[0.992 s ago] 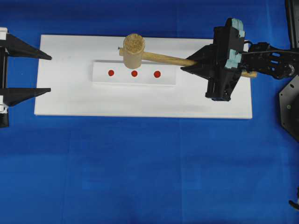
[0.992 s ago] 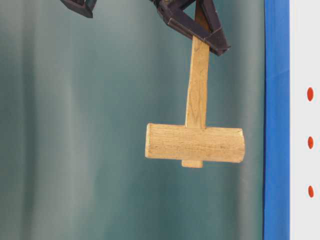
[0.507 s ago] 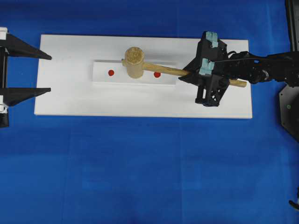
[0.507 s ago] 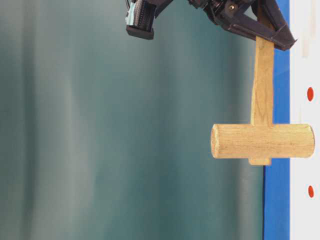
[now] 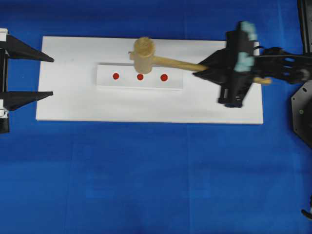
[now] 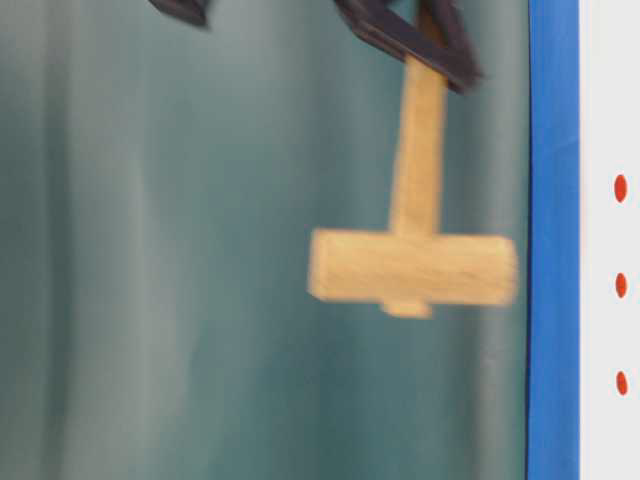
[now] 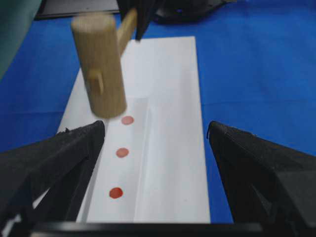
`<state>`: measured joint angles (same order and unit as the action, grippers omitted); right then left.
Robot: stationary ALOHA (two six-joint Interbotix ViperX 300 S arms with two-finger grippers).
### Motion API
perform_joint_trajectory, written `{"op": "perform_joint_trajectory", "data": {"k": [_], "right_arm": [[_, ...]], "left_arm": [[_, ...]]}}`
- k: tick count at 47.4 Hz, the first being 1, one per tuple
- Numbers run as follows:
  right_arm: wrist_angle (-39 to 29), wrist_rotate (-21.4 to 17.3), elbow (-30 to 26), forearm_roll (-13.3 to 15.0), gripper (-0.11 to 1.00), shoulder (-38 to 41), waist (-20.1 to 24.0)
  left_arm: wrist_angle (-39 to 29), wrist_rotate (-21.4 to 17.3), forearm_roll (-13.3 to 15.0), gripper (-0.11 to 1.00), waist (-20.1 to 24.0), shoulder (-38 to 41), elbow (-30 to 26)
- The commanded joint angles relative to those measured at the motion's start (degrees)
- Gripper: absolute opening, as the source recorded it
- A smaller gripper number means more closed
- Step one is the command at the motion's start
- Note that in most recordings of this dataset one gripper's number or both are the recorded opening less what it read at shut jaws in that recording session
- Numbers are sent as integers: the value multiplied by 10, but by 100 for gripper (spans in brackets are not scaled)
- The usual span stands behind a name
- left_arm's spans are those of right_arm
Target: Hit the mark with a hammer.
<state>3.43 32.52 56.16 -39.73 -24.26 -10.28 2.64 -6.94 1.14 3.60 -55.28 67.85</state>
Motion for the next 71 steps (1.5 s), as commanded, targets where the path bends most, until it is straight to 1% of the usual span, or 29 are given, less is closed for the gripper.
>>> {"op": "perform_joint_trajectory", "data": {"k": [1,6,11,27,30,33,39,44,52,65,71], "right_arm": [[1,-1,13,1,1,-54,0],[1,-3,37,-1,1,-90,0],[2,-4,50,-1,1,-105,0],[9,-3,54,0,1,-83,-7],[12,-2,62,0,1,-69,-7],[24,-4,76,-1,1,-31,-8],[32,-8,81,-18,1,50,-6],[27,-7,74,-19,1,69,-6],[30,-3,70,-16,1,35,-6],[17,-3,58,-10,1,-92,-6],[1,-4,55,-9,1,-106,-7]], "left_arm": [[2,1,0,84,2,4,-5],[2,1,0,84,3,3,-5],[2,1,0,84,4,4,-6],[4,1,0,84,4,4,-5],[4,1,1,84,4,4,-5],[4,1,1,84,4,4,-5],[4,1,0,84,4,3,-6],[5,2,0,84,4,3,-6],[4,2,0,84,4,2,-6],[5,1,0,84,4,1,-6],[5,1,0,84,4,1,-6]]}}
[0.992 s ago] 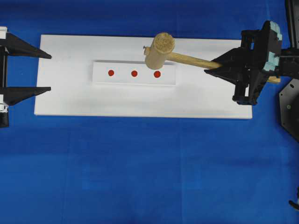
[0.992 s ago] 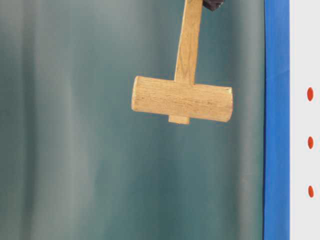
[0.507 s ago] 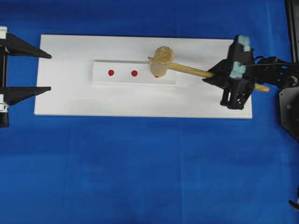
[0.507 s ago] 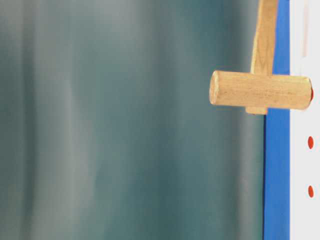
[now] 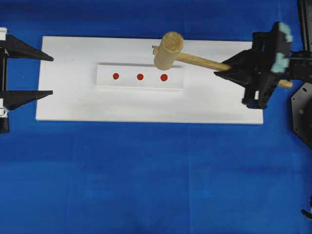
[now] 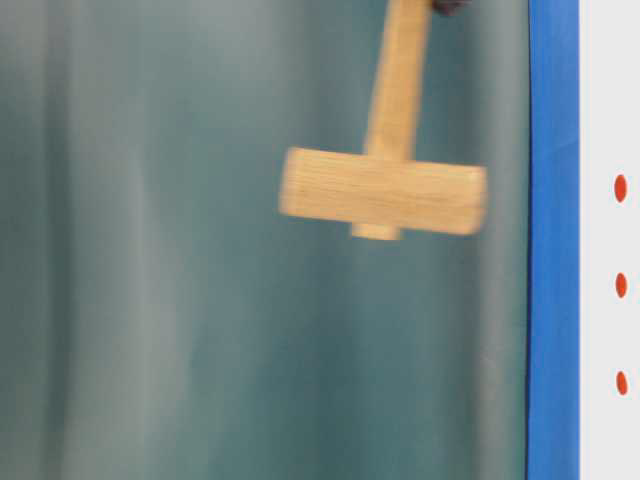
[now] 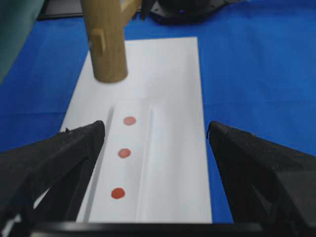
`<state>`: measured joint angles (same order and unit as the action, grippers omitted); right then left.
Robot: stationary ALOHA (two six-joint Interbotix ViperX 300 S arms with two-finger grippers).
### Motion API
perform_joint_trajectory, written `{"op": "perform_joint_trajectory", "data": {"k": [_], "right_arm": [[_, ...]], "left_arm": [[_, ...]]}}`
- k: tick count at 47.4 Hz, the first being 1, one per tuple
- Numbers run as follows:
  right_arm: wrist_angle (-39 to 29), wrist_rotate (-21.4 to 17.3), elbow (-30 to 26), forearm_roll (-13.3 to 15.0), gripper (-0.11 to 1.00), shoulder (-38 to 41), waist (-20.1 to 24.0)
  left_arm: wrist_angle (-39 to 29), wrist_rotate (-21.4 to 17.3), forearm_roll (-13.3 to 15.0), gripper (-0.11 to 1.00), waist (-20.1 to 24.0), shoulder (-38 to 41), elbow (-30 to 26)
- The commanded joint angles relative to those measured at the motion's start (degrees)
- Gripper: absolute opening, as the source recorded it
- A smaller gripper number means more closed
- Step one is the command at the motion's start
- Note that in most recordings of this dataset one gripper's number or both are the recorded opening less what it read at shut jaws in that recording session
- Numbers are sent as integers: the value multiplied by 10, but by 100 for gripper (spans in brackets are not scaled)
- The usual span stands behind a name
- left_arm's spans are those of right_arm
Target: Hit the mark with a hammer.
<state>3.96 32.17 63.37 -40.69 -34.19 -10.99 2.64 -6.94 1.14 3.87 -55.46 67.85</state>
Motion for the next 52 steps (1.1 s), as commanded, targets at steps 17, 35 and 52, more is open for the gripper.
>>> {"op": "perform_joint_trajectory", "data": {"k": [17,35,52], "right_arm": [[-16,1,-66,1,1,61,25],[-16,4,-210,7,1,223,54],[-23,4,-294,31,1,293,62]], "left_arm": [[5,2,1,84,2,4,-6],[14,3,1,84,2,6,-5],[11,25,0,84,3,8,-4]]}}
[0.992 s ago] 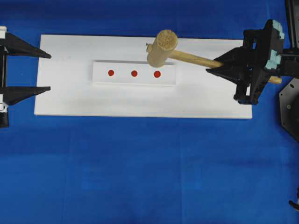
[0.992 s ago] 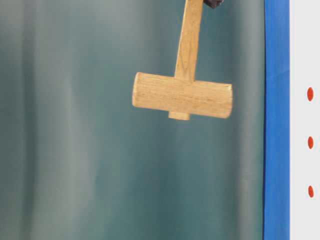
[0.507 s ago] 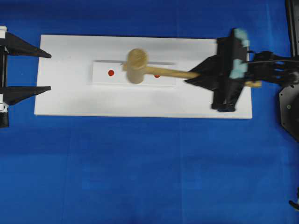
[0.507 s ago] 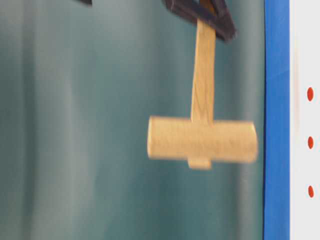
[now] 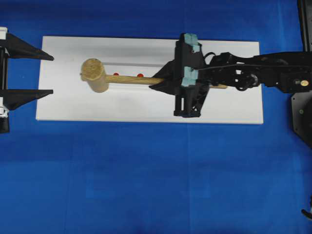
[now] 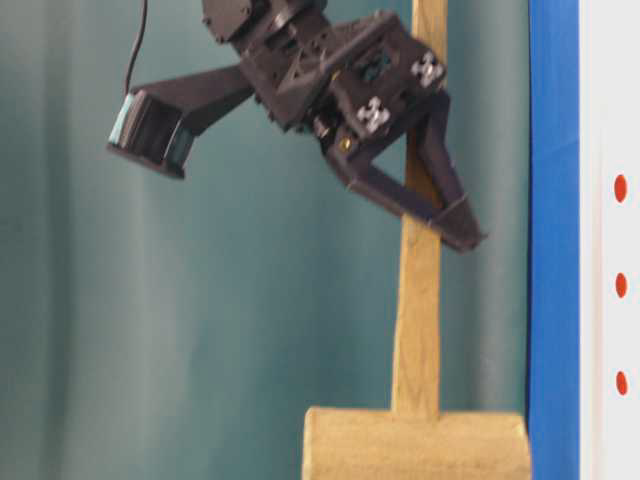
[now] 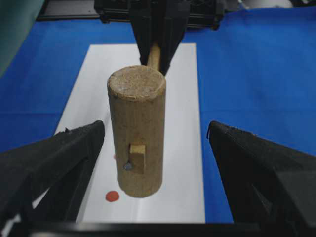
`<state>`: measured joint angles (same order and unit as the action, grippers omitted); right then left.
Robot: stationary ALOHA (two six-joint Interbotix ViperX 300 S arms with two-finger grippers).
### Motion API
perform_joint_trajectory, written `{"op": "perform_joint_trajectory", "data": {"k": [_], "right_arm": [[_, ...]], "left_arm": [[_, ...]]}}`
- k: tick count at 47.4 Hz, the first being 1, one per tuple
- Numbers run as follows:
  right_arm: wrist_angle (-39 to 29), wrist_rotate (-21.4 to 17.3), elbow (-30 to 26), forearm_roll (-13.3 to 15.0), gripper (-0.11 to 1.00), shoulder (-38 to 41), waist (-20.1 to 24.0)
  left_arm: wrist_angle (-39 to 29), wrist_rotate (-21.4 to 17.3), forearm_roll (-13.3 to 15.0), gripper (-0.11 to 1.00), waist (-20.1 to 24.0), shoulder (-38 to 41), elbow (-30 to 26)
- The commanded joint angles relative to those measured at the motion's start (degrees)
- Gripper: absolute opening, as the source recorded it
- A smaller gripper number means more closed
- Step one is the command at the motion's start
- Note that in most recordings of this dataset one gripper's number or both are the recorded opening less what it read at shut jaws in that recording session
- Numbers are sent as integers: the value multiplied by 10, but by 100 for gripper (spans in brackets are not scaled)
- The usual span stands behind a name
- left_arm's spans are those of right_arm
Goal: Hit the mark with a hammer.
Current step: 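Move the left gripper to the mallet head and grasp it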
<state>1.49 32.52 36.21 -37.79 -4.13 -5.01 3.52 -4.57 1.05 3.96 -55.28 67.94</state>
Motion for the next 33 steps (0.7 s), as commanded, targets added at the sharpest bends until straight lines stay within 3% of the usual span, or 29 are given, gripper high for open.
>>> {"op": "perform_joint_trajectory", "data": {"k": [1,12,23,33], "right_arm": [[2,1,-23,2,1,-7,2],[2,1,-24,3,1,-7,3],[4,1,-24,3,1,-8,3],[2,1,-23,3,1,-8,2]], "left_arm": [[3,2,2,84,2,6,-5],[29,7,2,85,8,35,-4],[122,24,2,91,18,133,-16],[157,24,2,92,18,220,-51]]}}
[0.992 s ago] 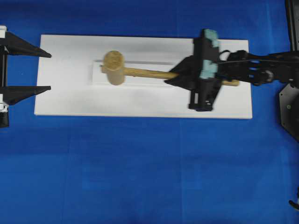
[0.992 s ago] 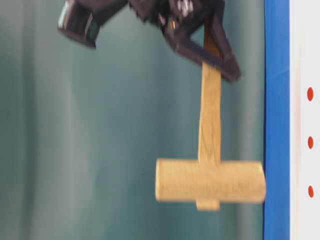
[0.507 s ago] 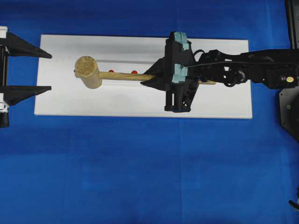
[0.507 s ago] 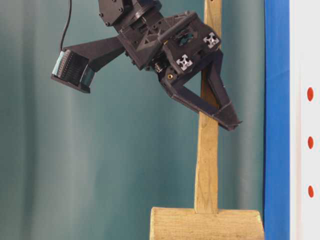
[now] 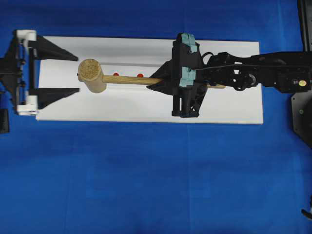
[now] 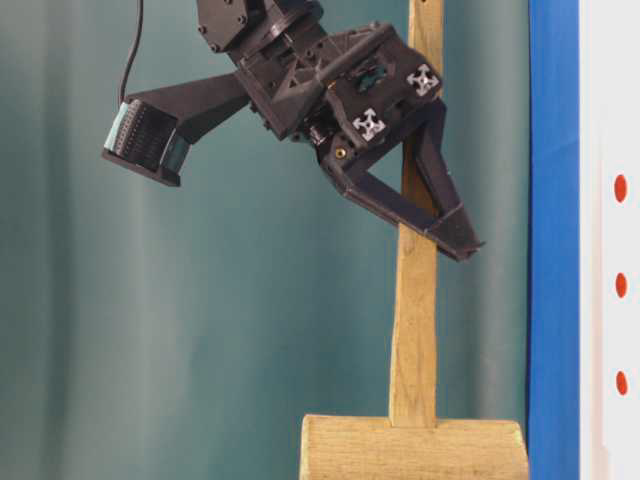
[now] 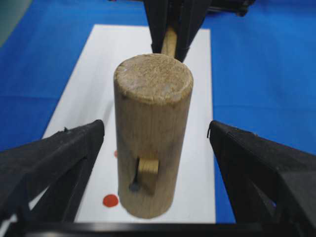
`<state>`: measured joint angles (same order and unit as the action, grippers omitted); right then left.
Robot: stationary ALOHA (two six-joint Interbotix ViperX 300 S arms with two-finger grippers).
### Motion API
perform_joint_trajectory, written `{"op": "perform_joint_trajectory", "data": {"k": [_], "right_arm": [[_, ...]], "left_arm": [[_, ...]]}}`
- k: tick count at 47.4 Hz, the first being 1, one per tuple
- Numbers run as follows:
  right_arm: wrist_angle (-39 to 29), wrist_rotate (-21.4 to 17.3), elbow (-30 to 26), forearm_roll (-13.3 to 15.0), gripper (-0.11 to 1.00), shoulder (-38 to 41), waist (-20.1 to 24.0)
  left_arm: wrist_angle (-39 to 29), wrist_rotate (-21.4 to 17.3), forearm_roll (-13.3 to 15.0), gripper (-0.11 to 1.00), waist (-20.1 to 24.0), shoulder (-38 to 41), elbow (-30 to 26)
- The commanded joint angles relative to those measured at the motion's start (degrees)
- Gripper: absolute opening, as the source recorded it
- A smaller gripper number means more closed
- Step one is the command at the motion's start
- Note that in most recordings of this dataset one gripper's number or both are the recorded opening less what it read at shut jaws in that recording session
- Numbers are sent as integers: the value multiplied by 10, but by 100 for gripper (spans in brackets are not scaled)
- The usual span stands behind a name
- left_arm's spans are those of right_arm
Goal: Hit the mark with a hammer.
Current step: 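Move the left gripper to the mallet head and grasp it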
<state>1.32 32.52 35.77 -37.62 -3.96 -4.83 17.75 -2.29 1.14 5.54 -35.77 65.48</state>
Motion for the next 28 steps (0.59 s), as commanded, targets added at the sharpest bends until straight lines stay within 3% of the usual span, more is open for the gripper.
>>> {"op": "perform_joint_trajectory", "data": {"k": [1,21,25,28], "right_arm": [[4,1,-18,1,1,-10,1],[-2,1,-18,1,1,-10,1],[-2,1,-18,1,1,-9,1],[0,1,-18,1,1,-10,1]], "left_arm": [[18,1,1,93,3,32,-30],[26,2,1,90,2,98,-74],[26,1,1,84,2,98,-74],[25,1,1,70,2,98,-73]]}}
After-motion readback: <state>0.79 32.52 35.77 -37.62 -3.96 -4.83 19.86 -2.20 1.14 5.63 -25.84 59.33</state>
